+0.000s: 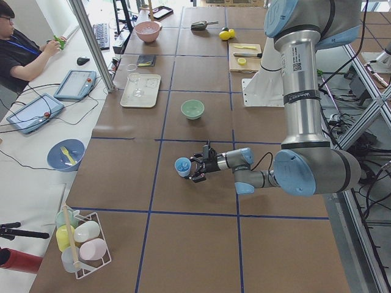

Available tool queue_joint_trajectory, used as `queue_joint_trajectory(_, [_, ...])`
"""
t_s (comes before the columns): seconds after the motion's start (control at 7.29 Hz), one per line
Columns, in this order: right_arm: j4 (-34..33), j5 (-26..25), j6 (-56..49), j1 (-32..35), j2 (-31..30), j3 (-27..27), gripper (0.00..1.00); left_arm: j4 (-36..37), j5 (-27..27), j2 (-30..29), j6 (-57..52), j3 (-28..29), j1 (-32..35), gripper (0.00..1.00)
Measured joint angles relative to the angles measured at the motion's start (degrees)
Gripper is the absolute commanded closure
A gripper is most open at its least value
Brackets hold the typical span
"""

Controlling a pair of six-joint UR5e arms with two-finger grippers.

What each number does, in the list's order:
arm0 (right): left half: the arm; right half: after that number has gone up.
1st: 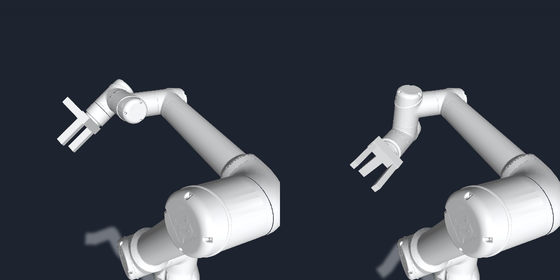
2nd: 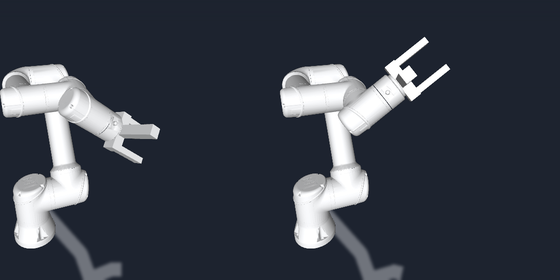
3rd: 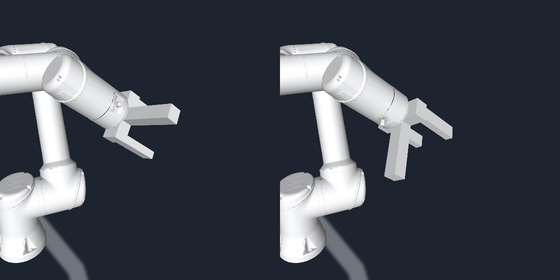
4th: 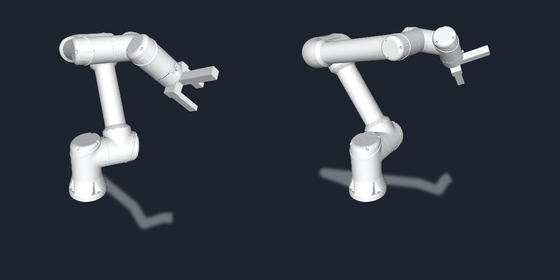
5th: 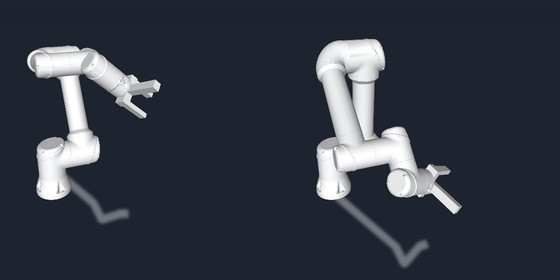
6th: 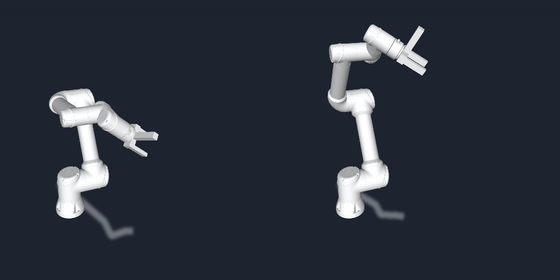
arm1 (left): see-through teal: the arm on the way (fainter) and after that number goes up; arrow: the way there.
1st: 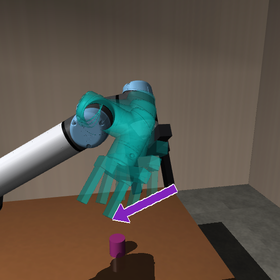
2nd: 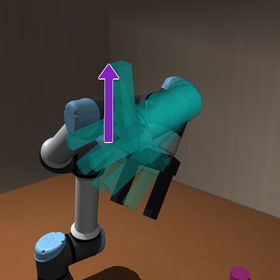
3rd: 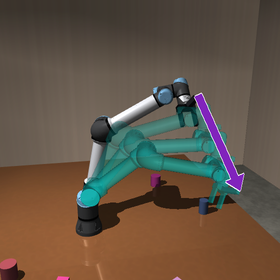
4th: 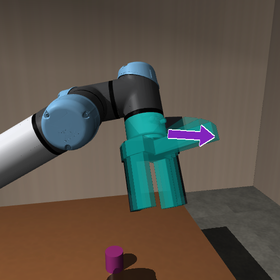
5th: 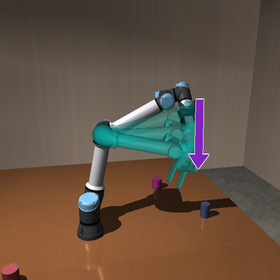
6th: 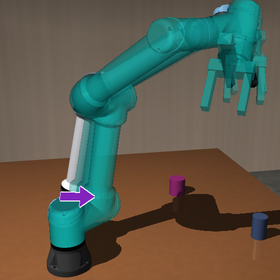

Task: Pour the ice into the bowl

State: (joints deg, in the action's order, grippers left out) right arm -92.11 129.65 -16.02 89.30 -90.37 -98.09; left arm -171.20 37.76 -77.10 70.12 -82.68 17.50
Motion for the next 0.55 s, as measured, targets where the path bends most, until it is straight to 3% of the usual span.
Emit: queue_joint_trajectory(0.55, [0.0,-0.1,0.1,0.0,0.3,0.0,0.00,0.1,0.0,-4.1,0.3,3.4,1.5,0.04])
